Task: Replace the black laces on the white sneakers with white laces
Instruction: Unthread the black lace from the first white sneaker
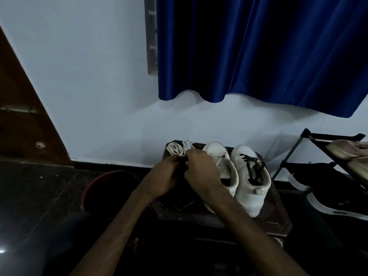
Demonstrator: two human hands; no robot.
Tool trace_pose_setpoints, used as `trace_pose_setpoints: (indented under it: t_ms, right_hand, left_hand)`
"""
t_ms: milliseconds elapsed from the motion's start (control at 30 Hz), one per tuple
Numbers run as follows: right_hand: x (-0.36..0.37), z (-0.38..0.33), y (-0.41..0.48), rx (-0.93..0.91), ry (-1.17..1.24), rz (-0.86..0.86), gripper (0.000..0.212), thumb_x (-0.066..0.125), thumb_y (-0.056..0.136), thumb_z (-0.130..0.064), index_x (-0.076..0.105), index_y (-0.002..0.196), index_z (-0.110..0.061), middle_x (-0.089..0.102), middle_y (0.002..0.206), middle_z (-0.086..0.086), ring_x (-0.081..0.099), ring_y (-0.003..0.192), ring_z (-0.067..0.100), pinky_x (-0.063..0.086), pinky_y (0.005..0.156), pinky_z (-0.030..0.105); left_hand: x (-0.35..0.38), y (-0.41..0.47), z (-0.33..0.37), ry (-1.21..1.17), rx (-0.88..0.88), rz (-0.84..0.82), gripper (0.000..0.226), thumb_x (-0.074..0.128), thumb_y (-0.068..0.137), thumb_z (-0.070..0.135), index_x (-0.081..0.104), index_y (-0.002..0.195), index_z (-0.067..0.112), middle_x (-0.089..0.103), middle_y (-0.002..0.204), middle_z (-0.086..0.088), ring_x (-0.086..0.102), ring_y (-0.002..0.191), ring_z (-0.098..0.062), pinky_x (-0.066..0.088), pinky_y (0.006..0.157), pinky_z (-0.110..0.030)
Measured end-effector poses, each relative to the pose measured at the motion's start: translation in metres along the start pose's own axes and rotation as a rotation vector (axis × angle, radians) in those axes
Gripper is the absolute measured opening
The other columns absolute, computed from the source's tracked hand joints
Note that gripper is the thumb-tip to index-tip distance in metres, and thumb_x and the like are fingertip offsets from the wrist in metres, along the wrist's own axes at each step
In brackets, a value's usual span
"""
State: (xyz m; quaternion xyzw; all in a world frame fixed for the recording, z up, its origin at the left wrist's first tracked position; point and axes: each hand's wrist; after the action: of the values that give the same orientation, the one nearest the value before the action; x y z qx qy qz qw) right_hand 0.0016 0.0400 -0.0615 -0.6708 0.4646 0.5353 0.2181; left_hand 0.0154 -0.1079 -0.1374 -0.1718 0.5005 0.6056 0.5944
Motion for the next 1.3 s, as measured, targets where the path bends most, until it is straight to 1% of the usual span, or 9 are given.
trace_pose_setpoints:
  t_ms: [100,200,400,567,700,800,900,1100,1300]
  right_hand:
    - [0.002,-0.002,-0.001,0.044,0.048,-0.02,0.026,0.051,0.084,-0.002,0.059,0.108,-0.006,0.065,0.11,0.015,0.06,0.103,0.036,0.044,0.078,0.036]
    - [0.008,-0.004,-0.003,0.084,0.17,0.017,0.023,0.05,0.085,-0.002,0.057,0.107,-0.004,0.067,0.106,0.018,0.06,0.102,0.037,0.038,0.073,0.035]
    - [0.032,-0.006,-0.019,0.155,0.459,0.075,0.047,0.042,0.079,0.009,0.064,0.117,-0.007,0.07,0.109,0.012,0.063,0.106,0.029,0.04,0.078,0.02]
    - [0.07,-0.003,-0.028,0.118,0.629,0.178,0.042,0.038,0.087,-0.003,0.064,0.119,-0.012,0.065,0.124,0.003,0.057,0.118,0.017,0.041,0.105,0.032]
    - [0.083,0.002,-0.027,0.221,0.669,0.117,0.042,0.039,0.099,-0.013,0.049,0.14,-0.008,0.045,0.149,0.005,0.036,0.14,0.016,0.024,0.119,0.035]
    - [0.083,0.0,-0.026,0.203,0.727,0.18,0.051,0.032,0.097,-0.028,0.045,0.144,-0.014,0.042,0.152,-0.001,0.032,0.142,0.01,0.022,0.12,0.034]
    - [0.087,0.0,-0.025,0.179,0.687,0.2,0.048,0.03,0.103,-0.034,0.043,0.145,-0.014,0.043,0.152,-0.001,0.032,0.143,0.01,0.022,0.12,0.031]
    - [0.091,-0.007,-0.025,0.101,0.726,0.212,0.038,0.029,0.105,-0.035,0.058,0.125,-0.021,0.064,0.123,-0.006,0.057,0.117,0.008,0.043,0.102,0.031]
    - [0.078,-0.009,-0.03,0.154,0.879,0.232,0.03,0.034,0.106,-0.022,0.052,0.13,-0.021,0.058,0.131,-0.009,0.048,0.116,-0.013,0.034,0.1,0.008]
  left_hand:
    - [-0.009,-0.002,0.004,0.046,0.03,0.064,0.026,0.056,0.081,0.026,0.07,0.101,0.016,0.066,0.109,-0.002,0.064,0.097,-0.022,0.052,0.078,-0.034]
    - [-0.017,-0.005,0.013,-0.252,0.028,0.22,0.024,0.055,0.085,0.021,0.072,0.086,0.005,0.068,0.092,-0.007,0.067,0.084,-0.022,0.052,0.071,-0.037]
    - [-0.013,-0.007,0.012,-0.744,-0.307,0.322,0.021,0.044,0.091,0.003,0.064,0.095,0.007,0.072,0.097,-0.01,0.068,0.093,-0.021,0.053,0.081,-0.036]
    - [-0.017,-0.009,0.017,-0.417,-0.136,0.293,0.038,0.042,0.089,-0.012,0.06,0.11,0.014,0.069,0.1,0.009,0.064,0.081,-0.01,0.048,0.078,-0.021]
    - [-0.03,-0.008,0.012,-0.291,-0.134,0.659,0.03,0.046,0.093,-0.007,0.064,0.106,0.012,0.065,0.104,0.01,0.059,0.094,-0.011,0.044,0.081,-0.025]
    - [-0.023,-0.01,0.0,-0.416,-0.458,0.736,0.029,0.037,0.107,0.018,0.064,0.115,0.012,0.062,0.121,0.004,0.057,0.119,-0.017,0.039,0.098,-0.021]
    - [0.003,-0.014,0.006,-0.841,-0.828,0.374,0.058,0.02,0.102,0.059,0.062,0.124,0.026,0.061,0.119,0.009,0.056,0.119,-0.014,0.035,0.103,-0.02]
    - [0.025,-0.007,0.027,-0.65,-0.607,0.389,0.078,0.019,0.091,0.059,0.03,0.153,0.013,0.028,0.16,0.0,0.02,0.148,-0.007,0.013,0.124,-0.031]
    - [0.034,0.013,0.032,-0.755,-0.584,0.671,0.068,0.028,0.098,0.056,0.051,0.136,0.005,0.055,0.137,-0.008,0.049,0.13,-0.015,0.036,0.113,-0.03]
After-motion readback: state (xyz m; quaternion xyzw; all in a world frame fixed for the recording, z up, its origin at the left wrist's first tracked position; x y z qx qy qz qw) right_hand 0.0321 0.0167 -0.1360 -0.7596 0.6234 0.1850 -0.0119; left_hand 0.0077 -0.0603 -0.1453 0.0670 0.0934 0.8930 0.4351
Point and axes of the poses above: each hand's wrist, its own y-axis towards the middle knuckle, its own x-axis out of the palm, z = x × y
